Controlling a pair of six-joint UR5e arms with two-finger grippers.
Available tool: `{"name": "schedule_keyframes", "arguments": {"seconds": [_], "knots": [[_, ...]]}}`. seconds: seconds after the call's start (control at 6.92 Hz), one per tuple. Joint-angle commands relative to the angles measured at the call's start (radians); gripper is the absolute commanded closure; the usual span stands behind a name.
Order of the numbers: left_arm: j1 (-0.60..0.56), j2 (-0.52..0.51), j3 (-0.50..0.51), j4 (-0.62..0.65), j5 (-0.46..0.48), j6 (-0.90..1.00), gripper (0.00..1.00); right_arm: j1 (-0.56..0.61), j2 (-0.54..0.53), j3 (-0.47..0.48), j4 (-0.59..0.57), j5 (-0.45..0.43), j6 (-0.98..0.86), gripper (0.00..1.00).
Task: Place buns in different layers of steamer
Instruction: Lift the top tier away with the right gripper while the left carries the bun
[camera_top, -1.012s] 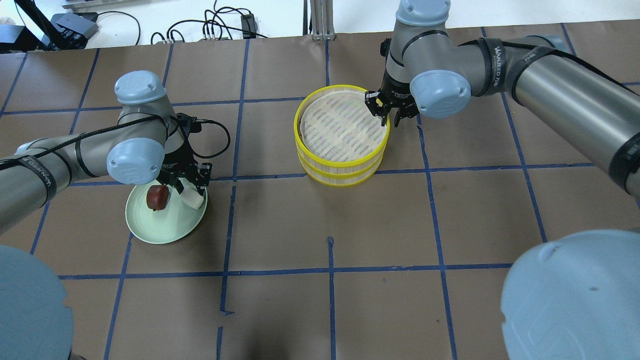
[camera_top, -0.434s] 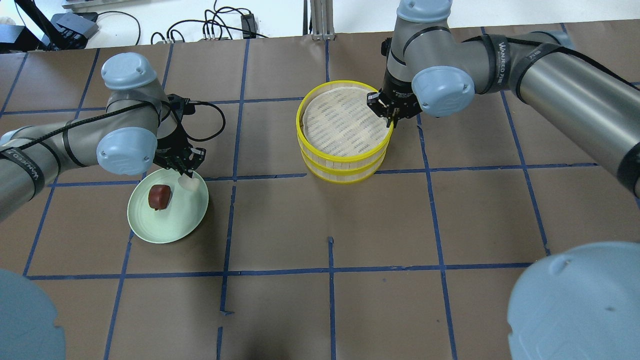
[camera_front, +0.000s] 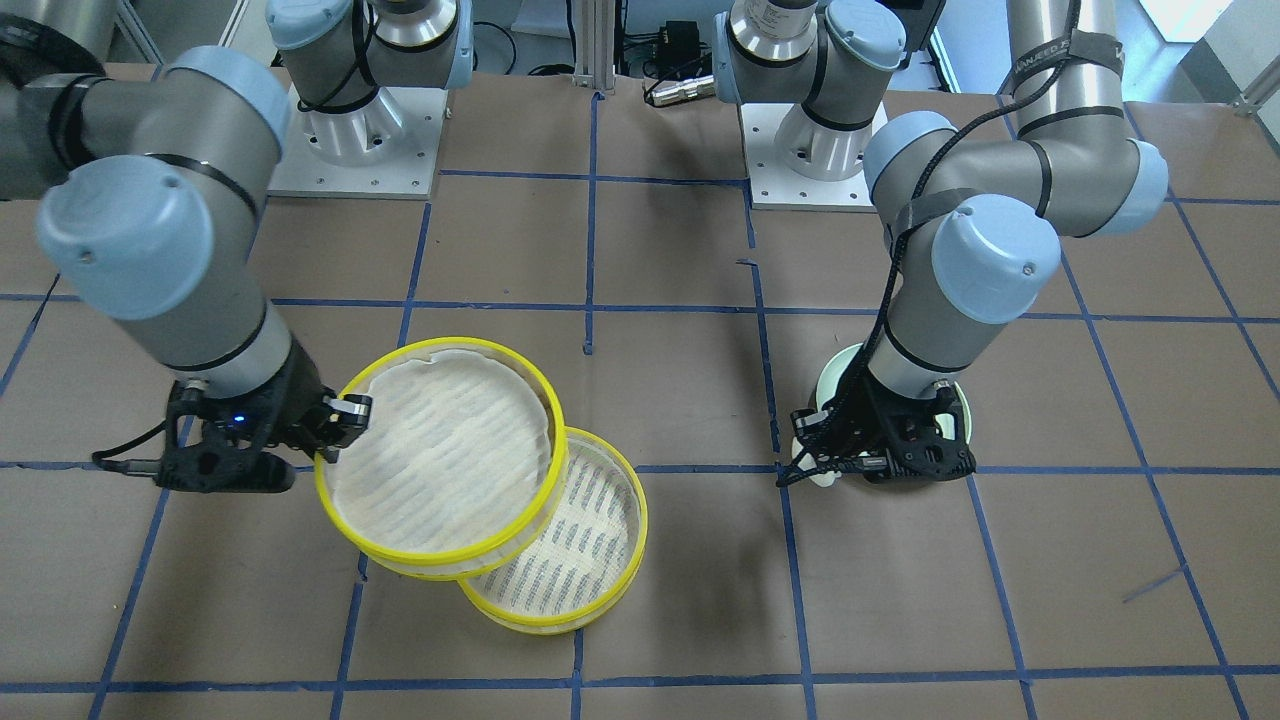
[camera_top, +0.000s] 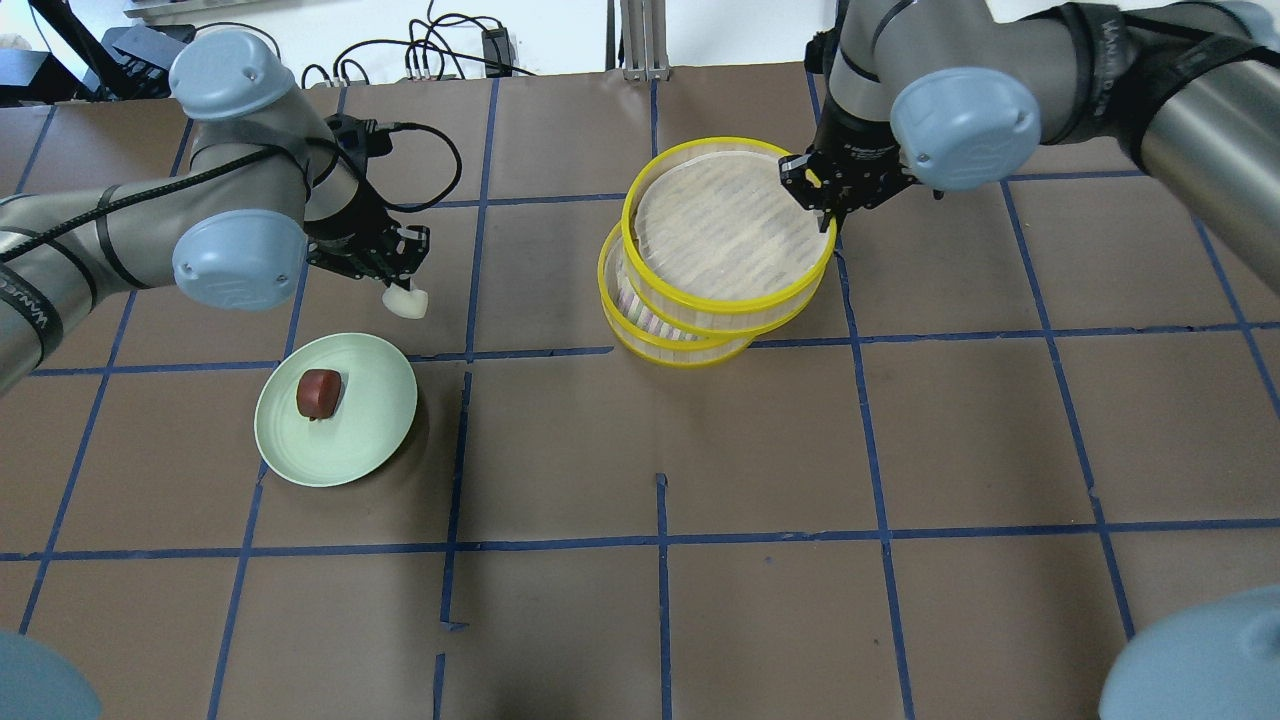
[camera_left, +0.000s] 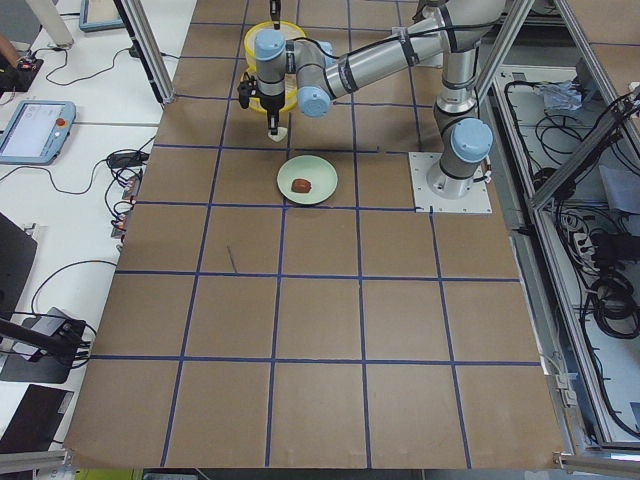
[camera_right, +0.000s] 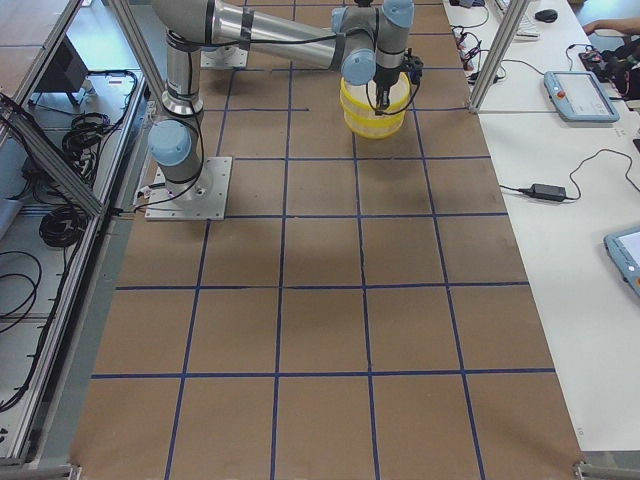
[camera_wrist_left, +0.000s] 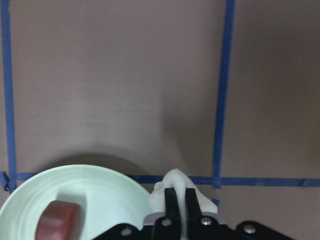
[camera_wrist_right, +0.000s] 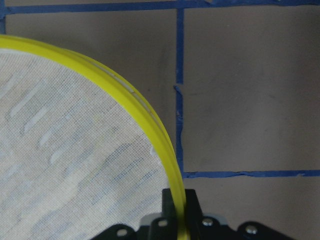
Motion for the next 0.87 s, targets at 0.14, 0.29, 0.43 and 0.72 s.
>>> {"name": "schedule_keyframes", "arguments": {"seconds": [0.14,0.29,0.43,0.72], "knots": [[-0.199,-0.088,0.032,0.21,-0.104,-0.326,0.94,-0.184,0.008,0.003,0.0,-0.058,-0.329,0.93],[-0.257,-0.139,0.032,0.329,-0.109,-0.43,0.94,-0.19,0.013,0.008,-0.002,-0.06,-0.345,0.92],[-0.277,-0.177,0.034,0.382,-0.109,-0.49,0.89,-0.19,0.018,0.01,-0.003,-0.062,-0.339,0.92],[-0.316,-0.197,0.029,0.386,-0.095,-0.484,0.01,-0.19,0.018,0.023,-0.003,-0.059,-0.339,0.92]]}}
